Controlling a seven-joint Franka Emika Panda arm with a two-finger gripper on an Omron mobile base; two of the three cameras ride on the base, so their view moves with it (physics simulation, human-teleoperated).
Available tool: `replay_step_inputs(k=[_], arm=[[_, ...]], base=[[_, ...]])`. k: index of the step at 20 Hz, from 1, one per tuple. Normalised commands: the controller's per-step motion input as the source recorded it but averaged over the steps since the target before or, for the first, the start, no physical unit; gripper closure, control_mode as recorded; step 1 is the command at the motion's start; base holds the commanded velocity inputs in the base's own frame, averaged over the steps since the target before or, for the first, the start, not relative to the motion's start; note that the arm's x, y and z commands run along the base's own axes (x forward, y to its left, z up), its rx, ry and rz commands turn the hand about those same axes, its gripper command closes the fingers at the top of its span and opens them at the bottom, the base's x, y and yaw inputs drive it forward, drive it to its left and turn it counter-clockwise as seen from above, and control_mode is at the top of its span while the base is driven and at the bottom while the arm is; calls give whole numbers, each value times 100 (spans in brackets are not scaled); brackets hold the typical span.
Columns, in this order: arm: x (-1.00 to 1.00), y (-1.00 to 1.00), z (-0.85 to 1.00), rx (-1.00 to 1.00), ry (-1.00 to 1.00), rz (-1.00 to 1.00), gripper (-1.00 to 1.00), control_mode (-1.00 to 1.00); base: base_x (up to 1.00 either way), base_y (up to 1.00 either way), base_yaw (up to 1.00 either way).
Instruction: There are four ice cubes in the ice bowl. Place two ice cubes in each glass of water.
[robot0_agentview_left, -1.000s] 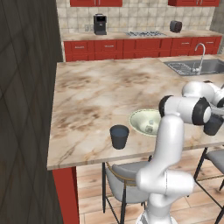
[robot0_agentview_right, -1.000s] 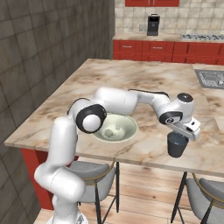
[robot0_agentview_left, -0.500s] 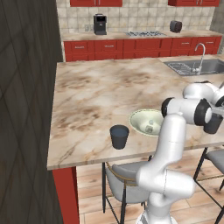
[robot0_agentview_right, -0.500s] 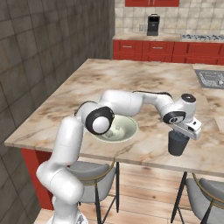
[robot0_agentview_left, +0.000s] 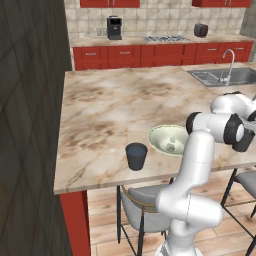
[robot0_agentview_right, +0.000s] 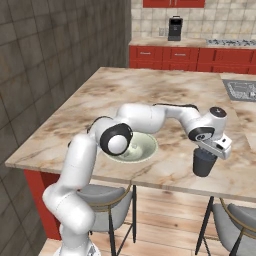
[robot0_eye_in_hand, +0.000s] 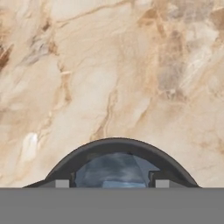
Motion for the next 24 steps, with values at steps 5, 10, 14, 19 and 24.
replay_step_inputs(k=[5, 10, 14, 19, 24], arm=[[-1, 1, 1, 0, -6, 0, -100, -100], [-13, 5, 13, 0, -10, 0, -100, -100], [-15, 17, 1, -2, -7, 0, -100, -100], [-11, 26, 0, -5, -4, 0, -100, -100], [0, 41, -1, -9, -2, 0, 100, -100]], base=[[0, 0, 0], [0, 0, 0], [0, 0, 0], [0, 0, 0], [0, 0, 0]])
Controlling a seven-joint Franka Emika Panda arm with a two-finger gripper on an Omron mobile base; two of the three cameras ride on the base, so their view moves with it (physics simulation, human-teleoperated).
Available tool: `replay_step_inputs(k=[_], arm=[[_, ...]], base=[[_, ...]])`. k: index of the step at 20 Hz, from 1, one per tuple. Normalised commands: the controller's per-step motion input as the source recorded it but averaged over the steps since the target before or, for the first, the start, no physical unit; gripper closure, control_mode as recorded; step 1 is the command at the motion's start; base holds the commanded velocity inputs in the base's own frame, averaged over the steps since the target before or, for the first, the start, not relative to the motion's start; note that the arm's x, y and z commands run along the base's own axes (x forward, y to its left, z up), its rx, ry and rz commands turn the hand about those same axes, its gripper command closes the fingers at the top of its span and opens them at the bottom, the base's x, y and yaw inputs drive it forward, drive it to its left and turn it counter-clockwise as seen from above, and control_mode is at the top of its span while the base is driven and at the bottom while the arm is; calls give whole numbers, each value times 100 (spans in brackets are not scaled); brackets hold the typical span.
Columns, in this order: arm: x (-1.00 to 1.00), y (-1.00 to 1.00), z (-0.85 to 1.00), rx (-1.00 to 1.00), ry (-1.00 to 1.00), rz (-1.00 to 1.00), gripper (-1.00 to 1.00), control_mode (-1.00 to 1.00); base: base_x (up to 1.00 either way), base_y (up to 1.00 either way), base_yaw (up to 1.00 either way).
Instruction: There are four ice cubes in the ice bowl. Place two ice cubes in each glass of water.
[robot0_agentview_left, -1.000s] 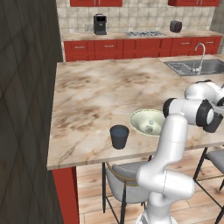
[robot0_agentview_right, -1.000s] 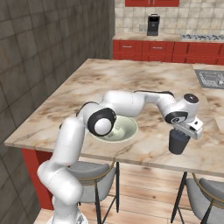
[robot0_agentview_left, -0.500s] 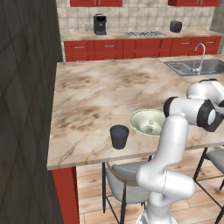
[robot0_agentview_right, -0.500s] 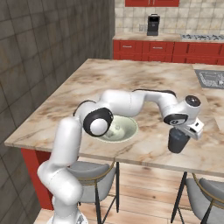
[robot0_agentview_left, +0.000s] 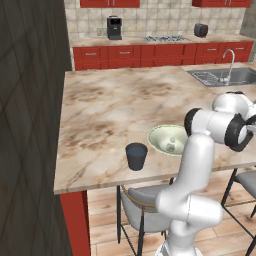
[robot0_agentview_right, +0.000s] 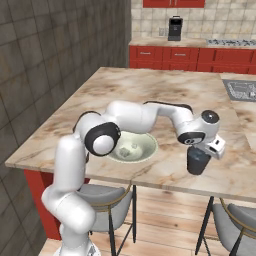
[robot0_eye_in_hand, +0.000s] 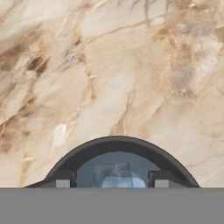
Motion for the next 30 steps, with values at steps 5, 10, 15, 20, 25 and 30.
replay_step_inputs(k=[5, 10, 15, 20, 25, 30], arm=[[0, 17, 0, -4, -3, 0, 100, -100], [-14, 1, 12, 0, -8, 0, 100, -100], [-95, 16, 73, -3, -21, 19, 100, -100], [-67, 87, 67, -21, -5, 44, 100, -100], [-31, 100, 51, -25, 2, 40, 100, -100], [-33, 100, 32, -9, 5, 6, 100, -100]], base=[[0, 0, 0], [0, 0, 0], [0, 0, 0], [0, 0, 0], [0, 0, 0], [0, 0, 0]])
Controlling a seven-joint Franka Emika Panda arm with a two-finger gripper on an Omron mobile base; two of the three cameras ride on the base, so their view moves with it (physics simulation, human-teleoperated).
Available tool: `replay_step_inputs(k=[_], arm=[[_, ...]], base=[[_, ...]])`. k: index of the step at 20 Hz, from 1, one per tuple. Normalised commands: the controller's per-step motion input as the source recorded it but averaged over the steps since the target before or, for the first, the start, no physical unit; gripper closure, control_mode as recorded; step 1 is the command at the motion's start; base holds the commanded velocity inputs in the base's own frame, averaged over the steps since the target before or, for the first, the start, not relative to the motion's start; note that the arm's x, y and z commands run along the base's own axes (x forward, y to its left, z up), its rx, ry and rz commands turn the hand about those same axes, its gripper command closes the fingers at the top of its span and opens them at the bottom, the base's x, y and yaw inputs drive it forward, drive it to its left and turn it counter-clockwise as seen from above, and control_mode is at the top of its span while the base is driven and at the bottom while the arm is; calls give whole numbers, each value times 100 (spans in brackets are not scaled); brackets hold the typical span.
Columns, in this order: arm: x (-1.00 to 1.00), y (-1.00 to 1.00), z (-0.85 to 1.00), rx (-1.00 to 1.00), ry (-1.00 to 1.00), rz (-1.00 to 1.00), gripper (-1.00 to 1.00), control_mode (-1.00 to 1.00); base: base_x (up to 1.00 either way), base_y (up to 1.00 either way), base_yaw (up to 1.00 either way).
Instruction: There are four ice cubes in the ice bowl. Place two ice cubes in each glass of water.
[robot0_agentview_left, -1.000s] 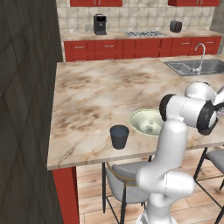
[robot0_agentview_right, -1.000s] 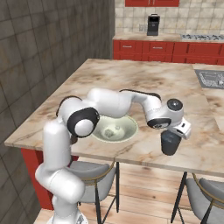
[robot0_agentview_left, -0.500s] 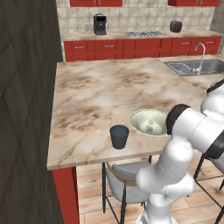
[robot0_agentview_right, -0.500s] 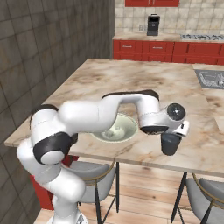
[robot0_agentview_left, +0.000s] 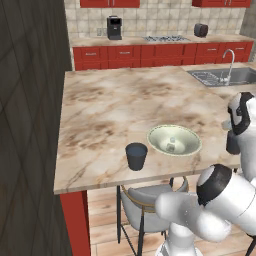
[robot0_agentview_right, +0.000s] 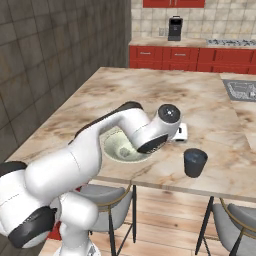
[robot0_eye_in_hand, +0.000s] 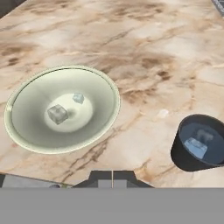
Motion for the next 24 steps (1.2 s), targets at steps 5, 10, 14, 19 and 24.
replay_step_inputs(k=[5, 10, 14, 19, 24], arm=[[-14, 100, 2, -5, 10, -9, 100, -100], [0, 100, 30, -8, 26, -3, 100, -100], [0, 66, 28, -4, 14, 0, -100, -100], [11, 23, -1, 0, 3, -2, -100, -100], [23, 7, -24, 0, 0, 0, -100, -100]], base=[[0, 0, 0], [0, 0, 0], [0, 0, 0], [0, 0, 0], [0, 0, 0]])
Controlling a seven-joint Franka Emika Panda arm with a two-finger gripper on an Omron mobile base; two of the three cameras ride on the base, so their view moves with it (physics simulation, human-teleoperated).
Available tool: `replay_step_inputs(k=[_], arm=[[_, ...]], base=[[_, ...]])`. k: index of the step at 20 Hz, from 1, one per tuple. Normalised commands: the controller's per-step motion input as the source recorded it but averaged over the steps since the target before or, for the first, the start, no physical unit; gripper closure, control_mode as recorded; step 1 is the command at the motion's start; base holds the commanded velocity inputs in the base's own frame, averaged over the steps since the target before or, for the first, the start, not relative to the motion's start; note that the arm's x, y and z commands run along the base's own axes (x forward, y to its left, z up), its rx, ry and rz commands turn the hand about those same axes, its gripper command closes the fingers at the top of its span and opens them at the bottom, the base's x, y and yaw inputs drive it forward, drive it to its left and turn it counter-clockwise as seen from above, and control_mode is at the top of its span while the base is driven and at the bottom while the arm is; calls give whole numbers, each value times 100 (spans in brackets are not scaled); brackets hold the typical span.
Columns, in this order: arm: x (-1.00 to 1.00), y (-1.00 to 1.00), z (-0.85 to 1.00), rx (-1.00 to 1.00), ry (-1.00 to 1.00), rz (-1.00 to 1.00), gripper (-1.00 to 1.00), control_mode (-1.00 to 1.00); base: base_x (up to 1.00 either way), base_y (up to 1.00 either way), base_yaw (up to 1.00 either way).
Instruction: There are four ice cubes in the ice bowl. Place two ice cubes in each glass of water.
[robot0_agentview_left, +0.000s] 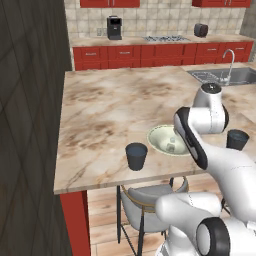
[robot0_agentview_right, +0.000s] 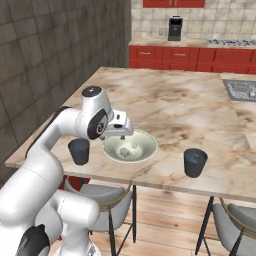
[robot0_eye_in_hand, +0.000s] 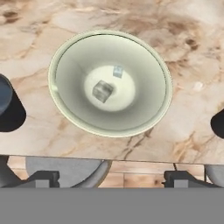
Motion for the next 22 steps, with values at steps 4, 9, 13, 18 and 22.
replay_step_inputs(k=[4, 9, 13, 18, 22], arm=[[19, 0, -36, 2, 0, -2, -100, -100], [20, 0, -31, 5, 0, -2, -100, -100], [26, 0, -25, 7, 0, -2, -100, -100], [36, 0, -21, 4, 0, -2, -100, -100], [40, 0, -24, 0, 0, -4, -100, -100]], base=[[0, 0, 0], [0, 0, 0], [0, 0, 0], [0, 0, 0], [0, 0, 0]])
